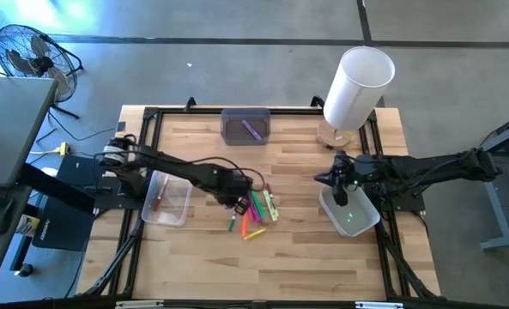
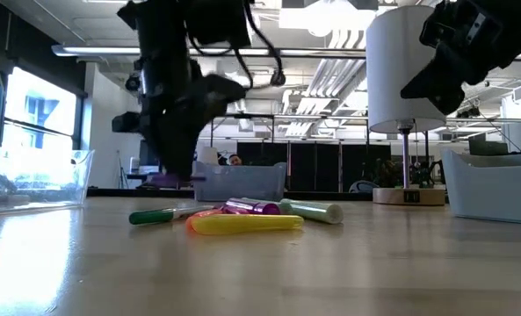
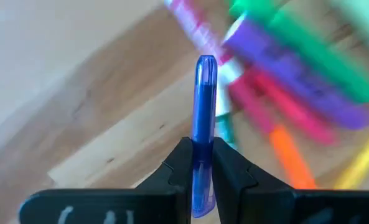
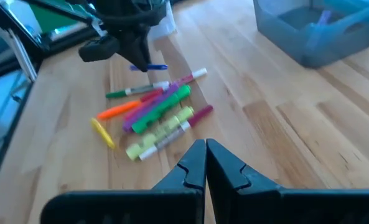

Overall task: Pick & Place Markers
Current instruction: Put the blue pen into the gray bin

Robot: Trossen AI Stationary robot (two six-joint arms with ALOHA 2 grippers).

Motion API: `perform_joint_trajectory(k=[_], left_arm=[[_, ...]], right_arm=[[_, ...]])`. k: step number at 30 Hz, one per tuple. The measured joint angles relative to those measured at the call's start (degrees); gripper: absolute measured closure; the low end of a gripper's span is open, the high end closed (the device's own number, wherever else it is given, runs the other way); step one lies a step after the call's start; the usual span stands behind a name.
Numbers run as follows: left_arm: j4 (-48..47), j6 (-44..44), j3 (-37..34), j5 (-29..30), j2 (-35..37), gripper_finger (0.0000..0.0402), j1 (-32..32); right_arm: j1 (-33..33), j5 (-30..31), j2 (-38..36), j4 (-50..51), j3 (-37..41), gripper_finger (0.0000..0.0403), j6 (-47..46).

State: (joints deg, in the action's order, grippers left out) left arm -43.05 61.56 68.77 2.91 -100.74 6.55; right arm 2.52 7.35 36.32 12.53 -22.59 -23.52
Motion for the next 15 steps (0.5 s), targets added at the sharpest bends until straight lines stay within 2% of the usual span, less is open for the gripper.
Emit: perform_joint_trajectory(k=[4,10,15], left_arm=[[1.8,-2.8,1.4,2.1,3.4,0.0371,-0.9],[9.2,-12.3,7.2,4.6,6.4,0.0371,-3.3],[12.4,-21.5,14.8,4.2,6.4,0.0371,-5.2]], right_arm=[[0.0,0.9,0.0,-4.5,0.0,0.0402,-2.6],[0.0,1.7,0.9,-14.7,0.0,0.0402,-4.5],[0.1,8.6,4.7,-27.8,0.0,0.0396,-4.8]])
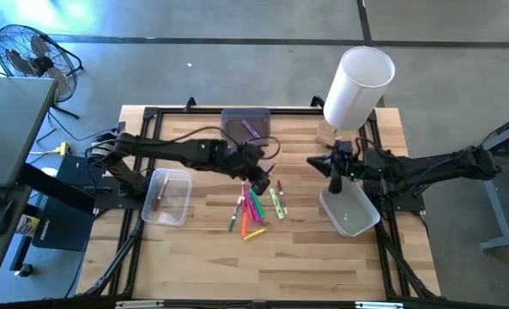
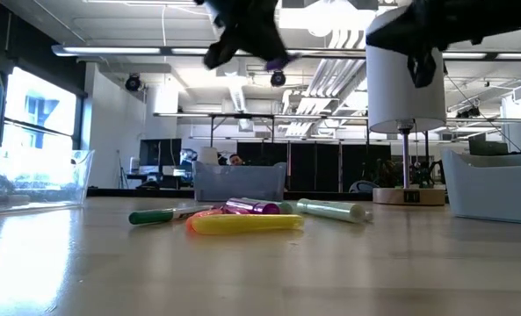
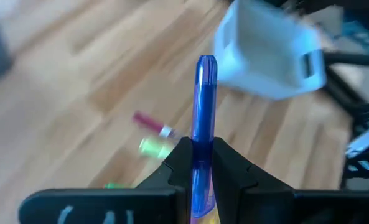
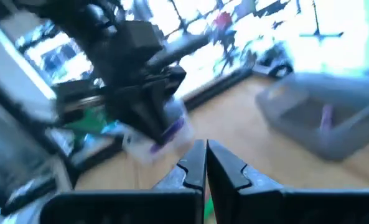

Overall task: Pick & Place Markers
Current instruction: Put the blue pen into the gray bin

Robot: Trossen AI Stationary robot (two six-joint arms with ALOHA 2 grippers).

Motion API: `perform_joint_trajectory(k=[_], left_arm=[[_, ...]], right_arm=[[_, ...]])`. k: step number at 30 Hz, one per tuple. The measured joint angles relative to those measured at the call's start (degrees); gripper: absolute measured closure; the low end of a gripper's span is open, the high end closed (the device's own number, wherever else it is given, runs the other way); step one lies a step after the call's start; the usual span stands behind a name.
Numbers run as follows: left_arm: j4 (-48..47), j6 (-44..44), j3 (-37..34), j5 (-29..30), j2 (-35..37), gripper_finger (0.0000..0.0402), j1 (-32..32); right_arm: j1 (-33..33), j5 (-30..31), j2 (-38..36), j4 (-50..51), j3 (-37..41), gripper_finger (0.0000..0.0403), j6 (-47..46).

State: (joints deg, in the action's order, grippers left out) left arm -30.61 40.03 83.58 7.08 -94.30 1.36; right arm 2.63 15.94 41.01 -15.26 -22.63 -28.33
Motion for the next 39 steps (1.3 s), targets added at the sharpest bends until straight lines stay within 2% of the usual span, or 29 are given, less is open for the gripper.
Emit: perform_joint_trajectory(k=[5,10,17,23,26,29,36,39], left_arm=[[1.7,-7.8,5.5,-0.5,0.0,0.0371,-0.4],[4.3,-13.7,8.6,-1.5,0.0,0.0371,-0.2],[4.8,-14.8,9.5,-2.3,-0.1,0.0371,-0.3],[5.7,-15.7,9.5,-2.8,-0.1,0.0371,-0.3],[6.4,-15.8,9.5,-4.2,-0.1,0.0371,-0.3],[7.2,-15.8,9.5,-5.2,-0.1,0.0371,-0.2],[7.3,-16.4,9.5,-5.2,-0.1,0.0372,-0.2],[7.5,-16.4,9.5,-5.2,-0.1,0.0361,-0.2]], right_arm=[[0.0,1.7,4.1,-11.4,-0.4,0.0354,0.7],[0.0,0.0,9.3,-17.4,-3.0,0.0296,5.0],[0.0,-3.3,18.4,-19.9,-10.7,0.0242,9.2],[0.0,-4.7,22.8,-19.4,-15.0,0.0222,9.3],[0.0,-5.5,24.6,-19.3,-16.5,0.0228,9.3],[0.0,-7.1,26.2,-19.3,-18.0,0.0255,9.3],[0.0,-8.5,27.2,-18.8,-19.1,0.0384,9.0],[0.0,-8.4,27.0,-18.5,-19.1,0.0381,8.7]])
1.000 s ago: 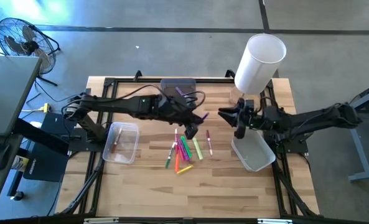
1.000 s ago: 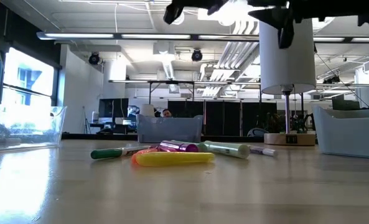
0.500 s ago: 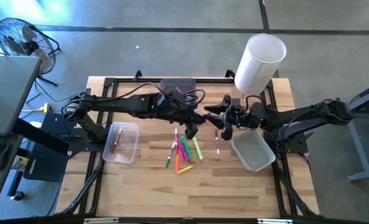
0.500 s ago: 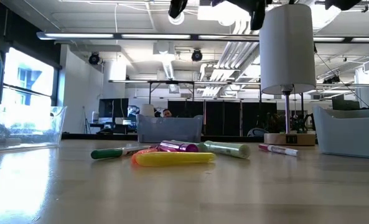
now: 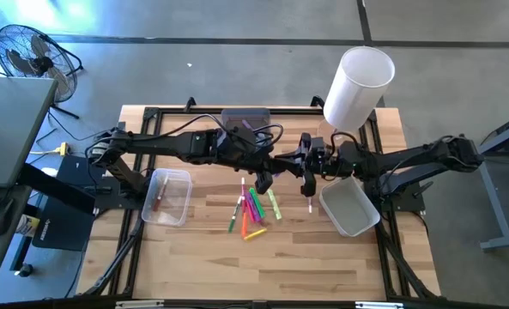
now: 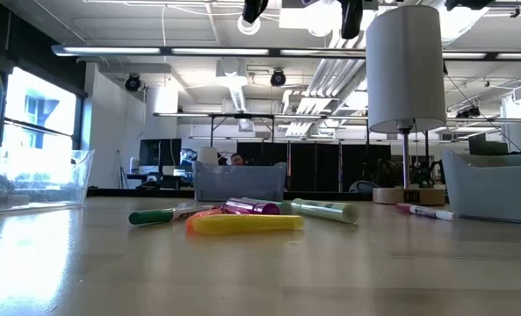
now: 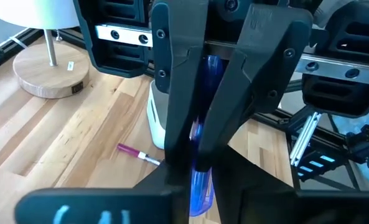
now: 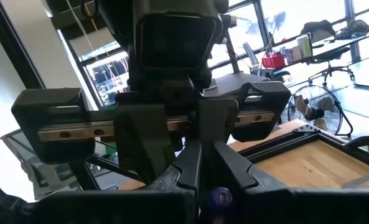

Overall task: Pick & Place Markers
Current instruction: Put the blue pen into the gray bin

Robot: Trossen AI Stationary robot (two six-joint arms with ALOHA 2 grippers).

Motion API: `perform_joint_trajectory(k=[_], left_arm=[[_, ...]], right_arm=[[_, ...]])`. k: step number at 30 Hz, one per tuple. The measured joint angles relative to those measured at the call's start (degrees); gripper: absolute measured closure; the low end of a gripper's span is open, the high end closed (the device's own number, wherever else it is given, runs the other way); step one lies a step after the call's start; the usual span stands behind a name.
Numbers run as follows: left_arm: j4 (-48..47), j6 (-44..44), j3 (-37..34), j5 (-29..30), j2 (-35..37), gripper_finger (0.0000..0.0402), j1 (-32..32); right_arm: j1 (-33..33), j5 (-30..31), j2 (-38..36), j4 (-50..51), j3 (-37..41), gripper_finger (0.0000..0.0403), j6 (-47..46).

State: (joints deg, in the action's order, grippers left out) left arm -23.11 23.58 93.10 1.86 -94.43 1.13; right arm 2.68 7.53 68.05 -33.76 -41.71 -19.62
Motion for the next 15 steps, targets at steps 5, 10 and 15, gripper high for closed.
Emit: perform_joint_trajectory(k=[5,10,15], left_arm=[[0.2,1.1,0.0,0.0,0.0,0.0306,0.0],[0.2,2.0,0.0,0.2,0.0,0.0265,0.0],[-0.5,0.0,0.0,0.1,0.0,0.0243,0.0]], right_arm=[[0.0,0.0,0.0,0.5,0.0,0.0389,0.7],[0.0,0.0,-0.1,1.7,0.0,0.0389,0.4],[0.0,2.5,-2.8,9.0,0.0,0.0389,0.3]])
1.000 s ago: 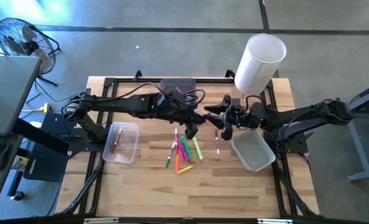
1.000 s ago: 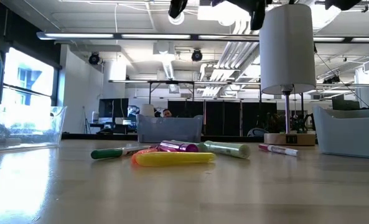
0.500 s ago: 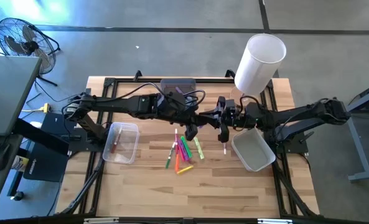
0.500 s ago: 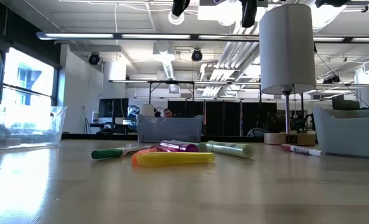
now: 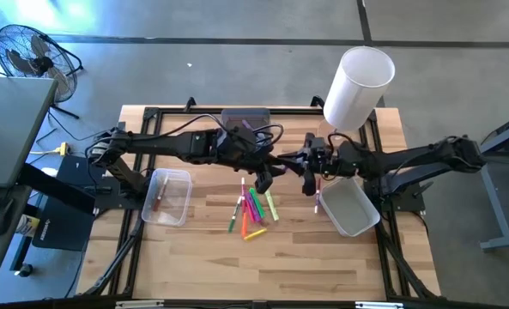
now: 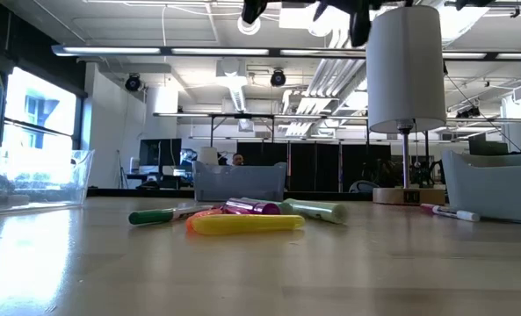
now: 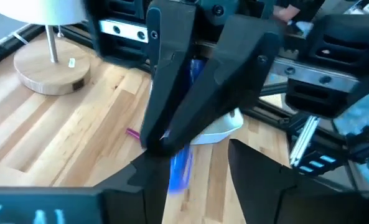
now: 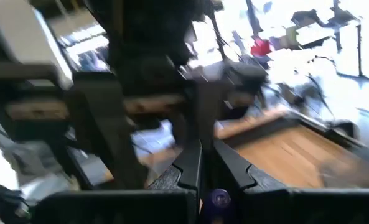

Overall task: Pick & Place Markers
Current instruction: Put the blue pen into the gray bin

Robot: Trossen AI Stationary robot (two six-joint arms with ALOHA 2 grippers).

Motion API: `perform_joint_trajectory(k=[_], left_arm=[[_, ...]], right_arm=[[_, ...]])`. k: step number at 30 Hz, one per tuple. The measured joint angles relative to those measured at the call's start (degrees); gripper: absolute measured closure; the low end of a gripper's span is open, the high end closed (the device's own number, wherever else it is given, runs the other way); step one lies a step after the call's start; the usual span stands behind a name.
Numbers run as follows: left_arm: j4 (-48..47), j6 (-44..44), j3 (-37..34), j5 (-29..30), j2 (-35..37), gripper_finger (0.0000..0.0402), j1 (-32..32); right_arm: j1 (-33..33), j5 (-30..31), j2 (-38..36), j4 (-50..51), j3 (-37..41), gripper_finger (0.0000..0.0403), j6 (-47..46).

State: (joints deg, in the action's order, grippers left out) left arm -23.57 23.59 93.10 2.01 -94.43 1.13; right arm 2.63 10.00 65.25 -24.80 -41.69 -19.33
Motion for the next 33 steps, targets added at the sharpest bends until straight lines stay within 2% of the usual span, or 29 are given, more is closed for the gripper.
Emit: perform_joint_trajectory(k=[5,10,14,18,21,27,30,33], left_arm=[[-7.5,-1.1,-0.1,-0.7,2.0,0.0241,0.0],[-13.6,-2.2,-1.6,-4.3,2.1,0.025,0.0],[-12.5,-2.3,-5.5,-5.3,2.2,0.0261,0.0],[-12.1,-2.1,-9.6,-6.5,2.8,0.0267,0.0],[-8.3,-1.1,-12.4,-8.0,3.1,0.0268,0.0],[-7.3,-1.1,-15.2,-8.7,5.6,0.0268,0.0],[-8.6,-1.5,-16.4,-8.7,7.3,0.0268,0.0],[-8.9,-1.8,-17.1,-8.5,8.5,0.0268,0.0]], right_arm=[[0.0,7.8,-8.3,19.7,0.1,0.0389,-5.2],[0.0,13.0,-14.9,47.8,-1.9,0.0389,-17.6],[0.8,12.1,-14.3,71.6,-7.0,0.0389,-30.1],[3.1,6.0,-11.0,86.7,-9.7,0.0389,-41.3],[5.2,0.7,-8.1,90.8,-8.4,0.0389,-47.8],[7.3,-6.5,-3.4,85.2,-0.7,0.0389,-56.1],[6.9,-7.7,-2.7,79.9,3.6,0.0389,-58.3],[5.6,-6.4,-2.4,76.2,6.8,0.0389,-60.8]])
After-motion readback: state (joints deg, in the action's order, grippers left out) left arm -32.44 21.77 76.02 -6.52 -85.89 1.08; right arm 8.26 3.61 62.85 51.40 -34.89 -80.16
